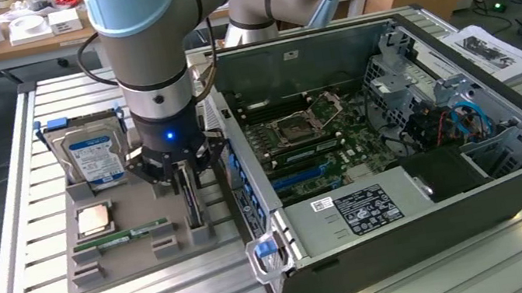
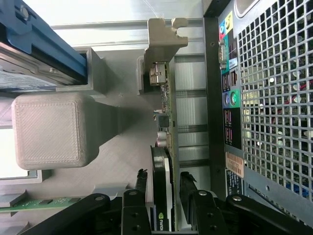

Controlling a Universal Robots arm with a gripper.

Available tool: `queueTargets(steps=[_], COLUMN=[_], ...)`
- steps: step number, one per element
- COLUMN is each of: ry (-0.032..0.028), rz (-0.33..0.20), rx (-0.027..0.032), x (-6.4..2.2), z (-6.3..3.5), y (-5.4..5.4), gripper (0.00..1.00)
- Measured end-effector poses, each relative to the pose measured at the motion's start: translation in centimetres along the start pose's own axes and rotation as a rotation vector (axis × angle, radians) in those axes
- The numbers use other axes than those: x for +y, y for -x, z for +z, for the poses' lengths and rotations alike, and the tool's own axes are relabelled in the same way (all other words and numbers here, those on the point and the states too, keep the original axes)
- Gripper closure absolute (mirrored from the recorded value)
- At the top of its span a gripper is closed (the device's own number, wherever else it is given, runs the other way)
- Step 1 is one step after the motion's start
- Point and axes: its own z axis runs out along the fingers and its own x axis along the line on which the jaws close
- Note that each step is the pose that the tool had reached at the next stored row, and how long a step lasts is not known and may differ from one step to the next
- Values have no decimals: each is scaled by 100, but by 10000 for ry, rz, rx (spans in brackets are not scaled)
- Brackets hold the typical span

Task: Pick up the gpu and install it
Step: 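Pick up the gpu and move the gpu toward the slot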

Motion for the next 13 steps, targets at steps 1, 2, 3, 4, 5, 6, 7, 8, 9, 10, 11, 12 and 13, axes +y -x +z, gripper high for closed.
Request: queueTargets(steps=[1,2,3,4,5,6,7,8,9,10,11,12,13], ry=[0,0,1,1,0,0,0,1,0,1,1,0,-2], rz=[0,3,3,0,0,0,0,2,3,1,0,0,0], rx=[0,0,0,0,-1,0,0,-1,-1,-1,-1,0,2], x=[0,2,3,4,5,6,8,12,16,16,16,16,17], z=[0,0,0,0,0,0,0,1,1,1,1,0,-6], y=[0,-6,-9,-9,-9,-10,-10,-11,-11,-11,-11,-10,-10], gripper=[60,60,60,60,60,60,60,60,60,60,60,60,60])
